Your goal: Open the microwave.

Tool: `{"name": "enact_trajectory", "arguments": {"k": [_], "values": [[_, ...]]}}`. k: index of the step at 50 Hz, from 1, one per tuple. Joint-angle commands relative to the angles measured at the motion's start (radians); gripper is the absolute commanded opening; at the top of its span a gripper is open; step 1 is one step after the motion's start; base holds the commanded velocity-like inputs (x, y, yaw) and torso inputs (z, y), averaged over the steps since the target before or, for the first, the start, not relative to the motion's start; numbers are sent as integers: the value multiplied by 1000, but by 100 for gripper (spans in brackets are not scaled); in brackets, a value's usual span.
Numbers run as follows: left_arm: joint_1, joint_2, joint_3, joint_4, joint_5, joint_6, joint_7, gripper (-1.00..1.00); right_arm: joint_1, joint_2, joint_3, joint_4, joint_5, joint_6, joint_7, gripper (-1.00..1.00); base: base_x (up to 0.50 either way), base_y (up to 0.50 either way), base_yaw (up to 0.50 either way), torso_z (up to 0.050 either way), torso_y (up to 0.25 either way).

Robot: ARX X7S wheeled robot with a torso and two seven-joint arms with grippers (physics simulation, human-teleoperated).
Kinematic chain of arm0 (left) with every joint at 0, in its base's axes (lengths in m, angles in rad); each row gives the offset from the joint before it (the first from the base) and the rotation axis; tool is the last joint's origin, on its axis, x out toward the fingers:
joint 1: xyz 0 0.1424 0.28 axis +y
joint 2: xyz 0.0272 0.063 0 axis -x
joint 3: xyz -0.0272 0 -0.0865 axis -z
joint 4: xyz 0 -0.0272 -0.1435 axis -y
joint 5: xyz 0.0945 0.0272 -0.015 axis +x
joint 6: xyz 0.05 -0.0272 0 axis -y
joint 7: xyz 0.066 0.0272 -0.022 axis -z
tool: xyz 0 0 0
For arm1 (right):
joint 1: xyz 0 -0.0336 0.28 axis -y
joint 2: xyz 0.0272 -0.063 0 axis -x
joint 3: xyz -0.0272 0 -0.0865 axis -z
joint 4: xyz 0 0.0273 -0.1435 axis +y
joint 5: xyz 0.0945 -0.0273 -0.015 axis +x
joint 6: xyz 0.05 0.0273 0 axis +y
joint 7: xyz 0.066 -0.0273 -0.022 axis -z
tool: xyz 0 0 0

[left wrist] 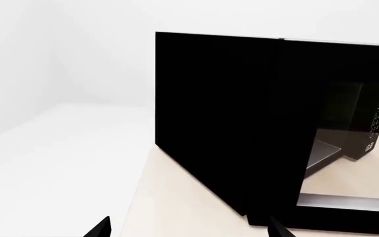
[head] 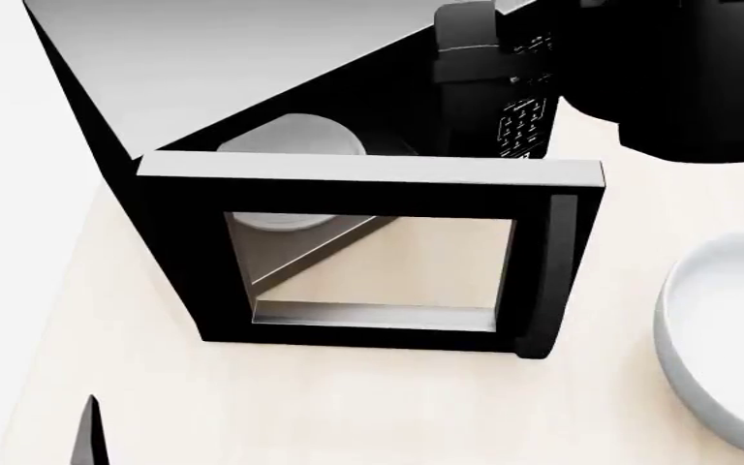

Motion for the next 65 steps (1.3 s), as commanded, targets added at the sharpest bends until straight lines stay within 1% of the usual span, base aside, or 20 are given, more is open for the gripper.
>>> {"name": "enact_trajectory", "arguments": {"k": [1, 8, 22, 41, 55, 65], "values": [[3, -5, -2, 13, -6, -6, -7, 100, -20, 12, -17, 28, -10, -14, -37, 100, 0, 0, 0, 0, 0], [2, -3, 4, 12, -1, -6, -10, 100, -25, 35, -15, 26, 25, 6, -22, 100, 0, 0, 0, 0, 0], [0, -8, 1, 11, -12, -4, -10, 100, -55, 45, -18, 42, 154, 39, 72, 100, 0, 0, 0, 0, 0], [4, -13, 6, 22, -12, -7, -18, 100, -91, 64, -41, 22, 230, 31, 116, 100, 0, 0, 0, 0, 0], [6, -17, 7, 32, -15, -11, -24, 100, -86, 62, -67, 18, 285, 29, 148, 100, 0, 0, 0, 0, 0], [9, -19, 8, 34, -15, -8, -27, 100, -98, 73, -100, 2, 400, 36, 220, 100, 0, 0, 0, 0, 0]]}}
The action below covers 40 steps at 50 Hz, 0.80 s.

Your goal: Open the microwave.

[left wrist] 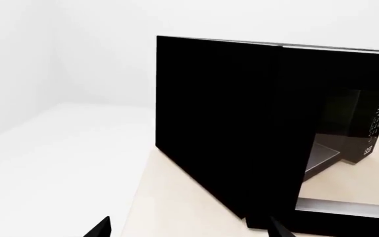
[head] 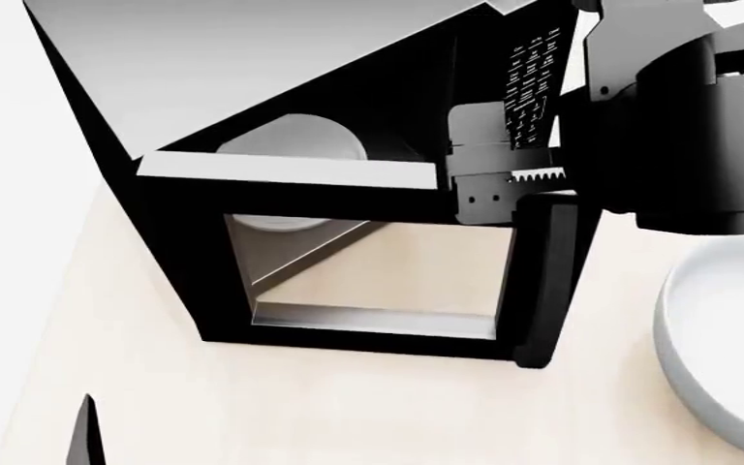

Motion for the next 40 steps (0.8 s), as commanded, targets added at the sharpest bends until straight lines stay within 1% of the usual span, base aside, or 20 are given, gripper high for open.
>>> {"name": "enact_trajectory", "arguments": {"k": [1, 11, 21, 40], "values": [[2, -3, 0, 1, -2, 3, -3, 100, -22, 8, -48, -17, 129, 5, 63, 100, 0, 0, 0, 0, 0], [-1, -4, 0, -5, -3, 9, -2, 100, -25, 19, -89, -40, 217, -4, 113, 100, 0, 0, 0, 0, 0], [2, -8, 0, 3, -6, 8, -5, 100, -66, 37, -129, -115, 320, -42, 173, 100, 0, 0, 0, 0, -2], [-2, -11, 5, -1, -7, 8, -7, 100, -101, 45, -167, -208, 383, -86, 198, 100, 0, 0, 1, 0, -4]]}}
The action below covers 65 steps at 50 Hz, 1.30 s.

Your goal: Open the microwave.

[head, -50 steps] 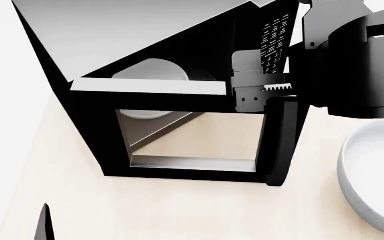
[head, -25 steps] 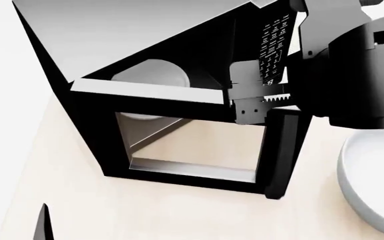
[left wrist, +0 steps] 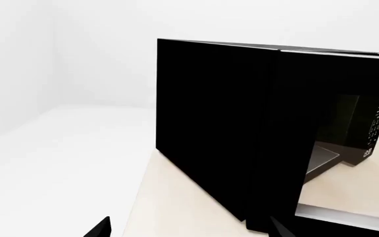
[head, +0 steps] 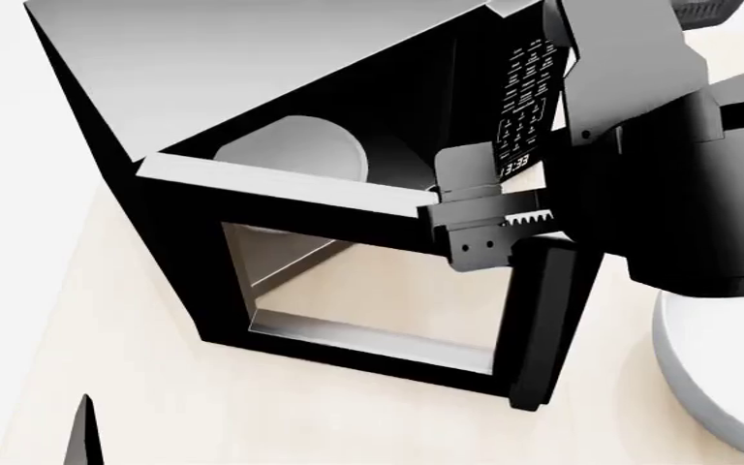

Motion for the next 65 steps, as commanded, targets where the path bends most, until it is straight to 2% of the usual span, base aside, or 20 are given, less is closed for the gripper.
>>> {"name": "enact_trajectory", "arguments": {"k": [1, 19, 65], "values": [[-3, -2, 2, -2, -2, -1, -1, 100, -69, -12, -80, -54, 127, -31, -1, 100, 0, 0, 3, 0, -11], [-2, -5, 7, 3, 1, -1, -7, 100, -101, 19, -113, -175, 230, -95, 32, 100, 0, 2, 3, -2, -6], [5, -14, 18, 13, 3, 2, -17, 100, -141, 20, -184, -375, 373, -197, 18, 100, 1, 3, 5, -3, -9]]}}
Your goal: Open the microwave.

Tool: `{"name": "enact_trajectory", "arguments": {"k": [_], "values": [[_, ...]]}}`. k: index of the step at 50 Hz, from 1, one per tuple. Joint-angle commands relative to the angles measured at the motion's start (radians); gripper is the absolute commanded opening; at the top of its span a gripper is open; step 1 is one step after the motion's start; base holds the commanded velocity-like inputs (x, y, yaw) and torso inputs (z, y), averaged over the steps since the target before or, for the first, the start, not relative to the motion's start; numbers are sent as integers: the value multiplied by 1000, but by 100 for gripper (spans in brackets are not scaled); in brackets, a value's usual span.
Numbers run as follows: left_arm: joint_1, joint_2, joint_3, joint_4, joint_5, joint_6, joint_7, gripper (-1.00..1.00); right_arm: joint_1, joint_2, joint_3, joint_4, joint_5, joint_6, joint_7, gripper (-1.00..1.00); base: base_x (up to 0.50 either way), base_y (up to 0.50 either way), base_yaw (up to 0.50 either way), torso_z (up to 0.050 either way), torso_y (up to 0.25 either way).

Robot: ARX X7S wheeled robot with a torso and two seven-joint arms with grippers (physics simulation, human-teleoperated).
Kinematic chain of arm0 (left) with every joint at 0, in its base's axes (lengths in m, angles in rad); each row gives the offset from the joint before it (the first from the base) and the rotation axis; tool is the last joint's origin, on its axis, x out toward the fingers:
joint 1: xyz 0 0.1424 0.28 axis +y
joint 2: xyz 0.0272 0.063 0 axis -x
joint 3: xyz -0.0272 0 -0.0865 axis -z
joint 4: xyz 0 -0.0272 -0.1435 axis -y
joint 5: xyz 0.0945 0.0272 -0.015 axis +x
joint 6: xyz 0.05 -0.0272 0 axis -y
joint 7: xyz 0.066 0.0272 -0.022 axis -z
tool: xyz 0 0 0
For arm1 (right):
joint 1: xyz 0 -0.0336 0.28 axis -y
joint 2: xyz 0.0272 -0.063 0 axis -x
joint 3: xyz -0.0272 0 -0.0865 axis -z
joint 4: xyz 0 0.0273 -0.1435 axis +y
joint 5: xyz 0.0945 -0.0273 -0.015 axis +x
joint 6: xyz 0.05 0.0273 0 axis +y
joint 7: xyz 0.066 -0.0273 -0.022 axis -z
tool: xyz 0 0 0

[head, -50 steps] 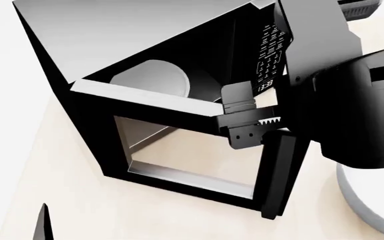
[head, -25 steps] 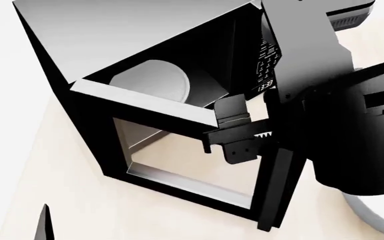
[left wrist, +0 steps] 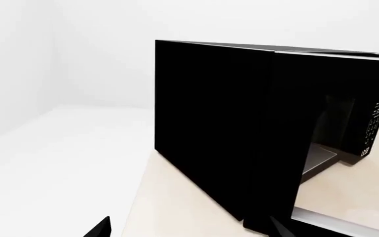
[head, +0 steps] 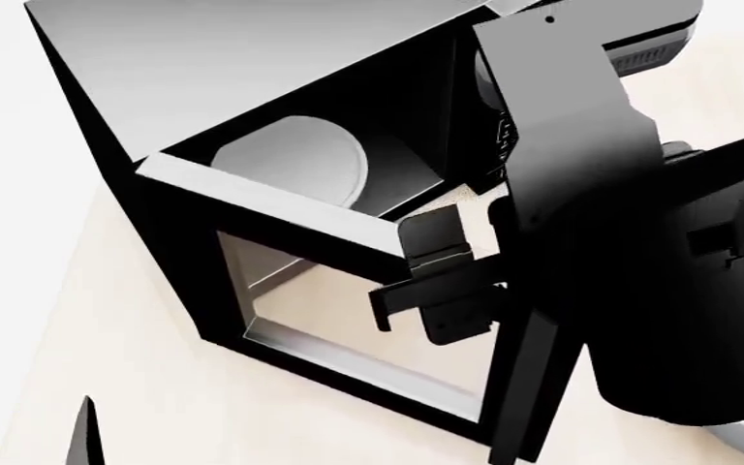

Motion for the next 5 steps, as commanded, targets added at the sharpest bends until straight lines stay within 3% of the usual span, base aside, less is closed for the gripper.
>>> {"name": "enact_trajectory", "arguments": {"k": [1, 5], "values": [[2, -2, 5, 3, 2, -1, -3, 100, -104, -49, -88, -79, 214, -80, -86, 100, 0, 4, 6, 0, -10], [3, -4, 6, 6, 2, -1, -4, 100, -97, -57, -93, -89, 219, -88, -86, 100, 3, 4, 7, -3, -9]]}}
